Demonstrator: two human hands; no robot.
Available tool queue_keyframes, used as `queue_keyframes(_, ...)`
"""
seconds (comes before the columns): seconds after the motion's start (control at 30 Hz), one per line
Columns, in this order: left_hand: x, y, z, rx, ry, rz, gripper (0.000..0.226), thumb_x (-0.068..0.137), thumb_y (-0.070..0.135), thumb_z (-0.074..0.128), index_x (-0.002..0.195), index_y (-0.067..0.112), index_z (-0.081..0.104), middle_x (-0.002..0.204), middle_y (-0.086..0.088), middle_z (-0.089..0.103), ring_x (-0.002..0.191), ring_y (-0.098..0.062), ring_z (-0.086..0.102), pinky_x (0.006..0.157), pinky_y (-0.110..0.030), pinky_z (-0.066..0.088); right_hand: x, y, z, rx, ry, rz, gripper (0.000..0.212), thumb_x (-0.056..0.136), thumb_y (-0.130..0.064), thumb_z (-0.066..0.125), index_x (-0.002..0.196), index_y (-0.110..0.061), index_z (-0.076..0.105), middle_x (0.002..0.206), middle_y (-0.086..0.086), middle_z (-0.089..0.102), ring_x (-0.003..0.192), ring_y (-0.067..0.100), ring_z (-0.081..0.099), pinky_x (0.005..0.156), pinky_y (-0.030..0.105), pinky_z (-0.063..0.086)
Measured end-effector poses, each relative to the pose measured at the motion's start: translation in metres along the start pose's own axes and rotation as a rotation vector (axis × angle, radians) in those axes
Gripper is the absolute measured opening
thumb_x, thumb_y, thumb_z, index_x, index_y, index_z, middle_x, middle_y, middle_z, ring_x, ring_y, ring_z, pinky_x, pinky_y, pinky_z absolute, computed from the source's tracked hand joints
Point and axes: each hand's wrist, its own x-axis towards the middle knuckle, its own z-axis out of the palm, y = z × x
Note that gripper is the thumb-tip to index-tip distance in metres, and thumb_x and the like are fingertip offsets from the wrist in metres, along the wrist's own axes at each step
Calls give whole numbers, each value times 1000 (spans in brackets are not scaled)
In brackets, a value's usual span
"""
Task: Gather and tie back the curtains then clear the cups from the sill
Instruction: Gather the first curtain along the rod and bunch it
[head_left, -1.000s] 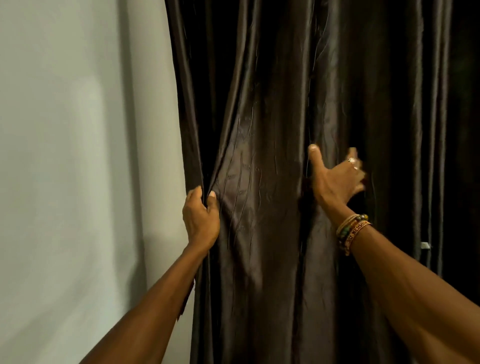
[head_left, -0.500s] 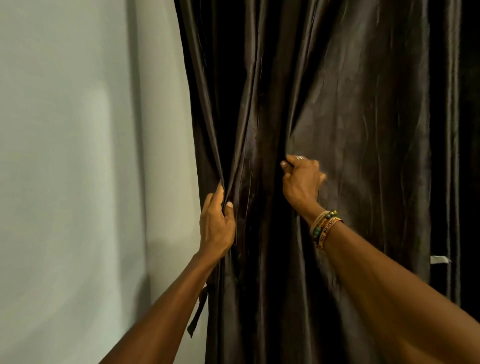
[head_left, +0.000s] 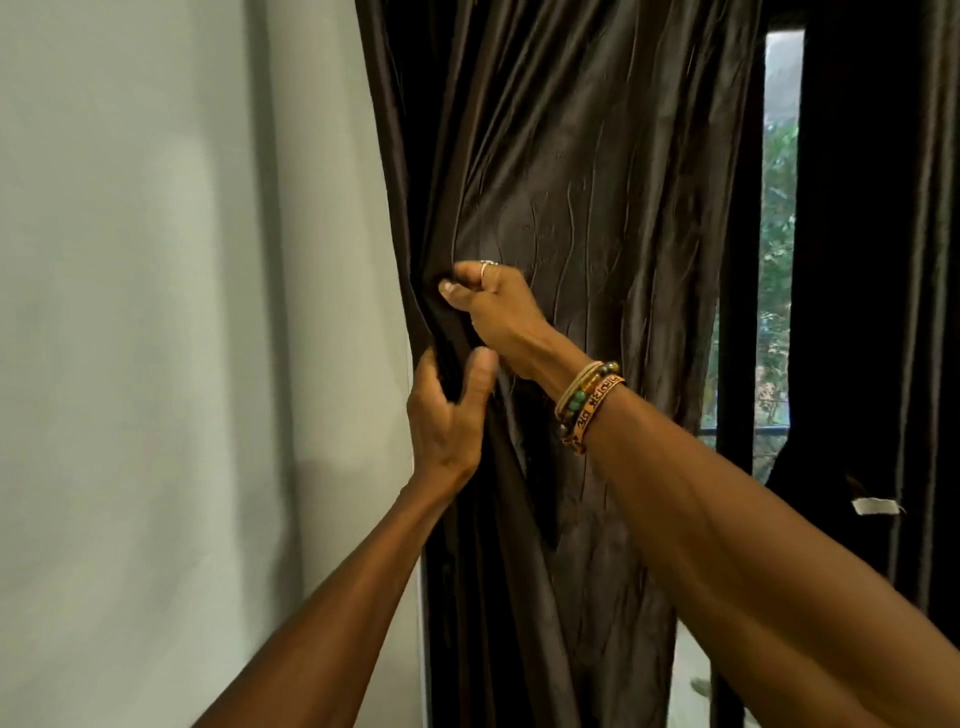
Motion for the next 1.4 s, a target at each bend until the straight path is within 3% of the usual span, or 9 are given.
queue_keyframes(0.2,4,-22,7,193,126,108,19,100,32,56,98,14,62,92,-6,64,80,-17,59,66,-24,44,-17,-6,-35,-218,374,-212,24,93,-31,61,89,-11,72,82,-2,70,76,9,66,73,33,55)
queue_keyframes(0.4,8,-24,-10,378,158,168,30,101,22,54,75,10,45,75,-8,48,66,-18,44,63,-33,41,2,-13,-124,-608,1103,191,88,88,-60,58,155,-14,23,164,11,13,151,28,9,120,50,10)
queue_keyframes(0.57,14,-7,-16,392,-101,68,59,98,28,59,148,7,37,146,-13,49,130,-27,49,112,-35,38,0,-8,-175,-405,900,329,63,94,-31,63,149,-13,38,141,7,53,133,24,46,102,24,32)
queue_keyframes(0.73,37,28,-2,491,-64,101,46,92,26,65,127,2,49,121,-9,53,106,-24,55,97,-41,49,2,-14,-160,-452,808,189,33,92,1,53,115,-16,70,108,-3,66,100,12,63,74,16,47)
queue_keyframes(0.87,57,51,-1,385,-95,19,85,87,38,71,151,15,20,147,-12,45,129,-31,49,108,-46,44,9,-20,-157,-368,810,157,22,90,2,49,93,-11,66,86,0,63,75,13,61,47,13,43)
queue_keyframes(1.03,84,81,-1,513,-61,144,54,94,28,63,138,10,39,130,-12,53,119,-30,53,104,-43,45,14,-29,-156,-345,761,49,36,98,-25,60,133,-16,54,114,-5,57,111,16,57,89,28,48)
queue_keyframes(1.17,97,88,-2,443,-172,160,90,96,27,61,157,20,-5,162,-9,23,143,-29,34,114,-39,31,20,-26,-163,-328,721,32,54,100,-14,55,149,-26,39,132,1,58,99,20,65,88,38,57)
queue_keyframes(1.27,113,98,-2,450,-204,113,90,98,34,58,157,22,-9,148,-9,45,122,-27,56,98,-28,44,27,-28,-168,-399,651,95,59,99,-12,53,152,-31,34,124,7,63,82,20,66,80,45,60)
queue_keyframes(1.4,122,119,6,407,-335,119,79,99,20,51,158,28,-1,140,-5,52,96,-18,63,80,-18,42,40,-41,-146,-481,485,15,55,96,-5,50,147,-25,45,145,5,53,121,26,58,105,39,48)
